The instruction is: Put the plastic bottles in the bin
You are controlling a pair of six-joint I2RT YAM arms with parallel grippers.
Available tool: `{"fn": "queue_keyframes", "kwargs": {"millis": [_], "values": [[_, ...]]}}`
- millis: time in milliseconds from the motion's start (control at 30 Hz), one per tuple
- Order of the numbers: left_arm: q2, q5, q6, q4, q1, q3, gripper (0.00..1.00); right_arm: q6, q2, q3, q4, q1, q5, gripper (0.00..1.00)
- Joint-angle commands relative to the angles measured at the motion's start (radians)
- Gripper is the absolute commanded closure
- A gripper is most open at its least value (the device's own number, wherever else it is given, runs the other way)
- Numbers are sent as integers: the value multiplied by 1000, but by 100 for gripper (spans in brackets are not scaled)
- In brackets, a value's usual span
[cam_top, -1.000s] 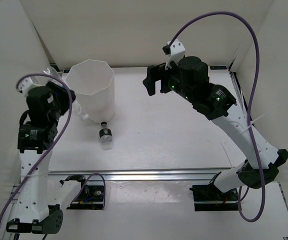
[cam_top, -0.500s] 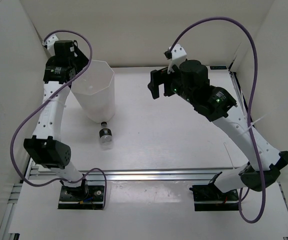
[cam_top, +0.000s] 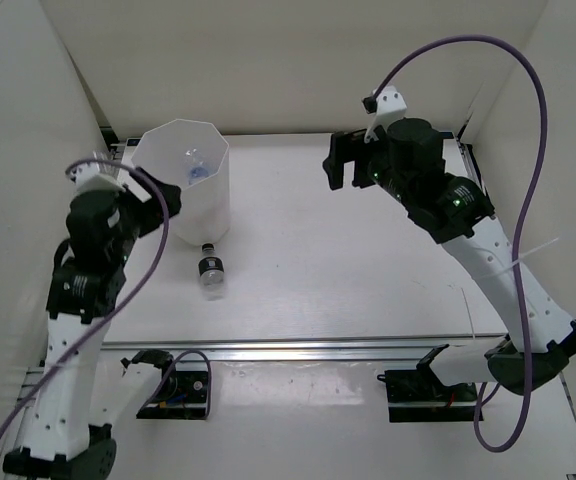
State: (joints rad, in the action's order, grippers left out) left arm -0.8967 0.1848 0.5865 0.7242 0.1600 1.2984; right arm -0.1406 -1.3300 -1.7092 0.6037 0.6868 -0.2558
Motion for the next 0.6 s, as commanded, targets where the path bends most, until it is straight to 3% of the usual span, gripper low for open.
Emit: {"fn": "queue_keyframes", "kwargs": {"millis": [0,233,567], "values": [[25,-313,-22,-12,15,-244,0,-25,17,32,-24,-7,21,0],[7,-314,-157,-31,114,-450,0,-43,-17,33,-24,-16,85,0],[-296,-138,-145,-40,197,-433,0,-54,-60,-7,-24,-16,135,0]]}}
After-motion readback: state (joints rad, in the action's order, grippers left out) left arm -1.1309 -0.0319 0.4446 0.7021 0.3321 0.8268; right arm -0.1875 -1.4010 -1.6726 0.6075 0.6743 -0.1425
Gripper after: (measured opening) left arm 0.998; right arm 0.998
